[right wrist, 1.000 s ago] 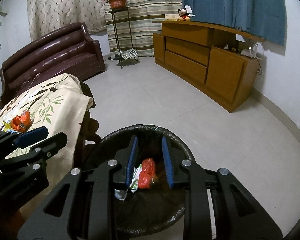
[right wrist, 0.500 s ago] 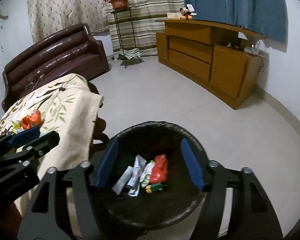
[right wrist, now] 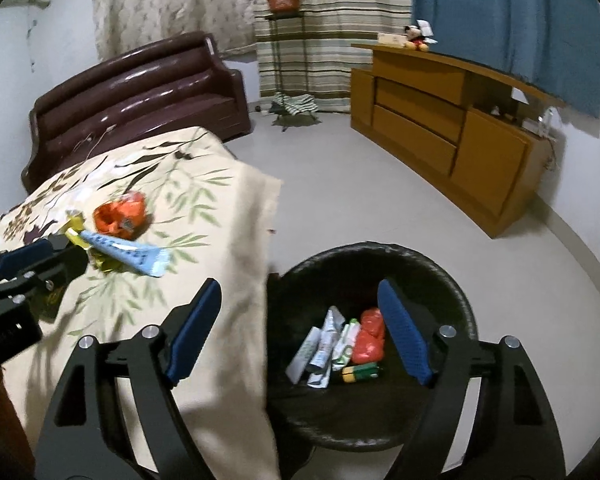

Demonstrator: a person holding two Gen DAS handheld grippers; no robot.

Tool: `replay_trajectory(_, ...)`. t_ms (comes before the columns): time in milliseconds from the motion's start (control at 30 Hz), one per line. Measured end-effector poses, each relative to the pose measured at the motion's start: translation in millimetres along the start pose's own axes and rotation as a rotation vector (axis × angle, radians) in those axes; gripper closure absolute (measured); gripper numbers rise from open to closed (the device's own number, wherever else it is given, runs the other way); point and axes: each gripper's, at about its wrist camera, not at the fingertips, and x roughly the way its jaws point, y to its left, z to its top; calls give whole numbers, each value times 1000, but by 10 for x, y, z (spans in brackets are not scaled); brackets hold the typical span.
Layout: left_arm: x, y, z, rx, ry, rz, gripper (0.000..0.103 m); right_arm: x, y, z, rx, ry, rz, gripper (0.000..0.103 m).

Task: Collect trash
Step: 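Move both grippers back over the items on the bed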

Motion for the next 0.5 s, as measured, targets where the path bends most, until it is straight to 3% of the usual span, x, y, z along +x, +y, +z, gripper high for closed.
replay_trajectory(267, -32, 488, -102, -80, 19, 67, 44, 11, 298, 47, -45, 6, 42, 24)
replay_trajectory(500, 26, 552, -188, -95, 49, 63, 44, 6, 377, 36, -59, 15, 43, 24)
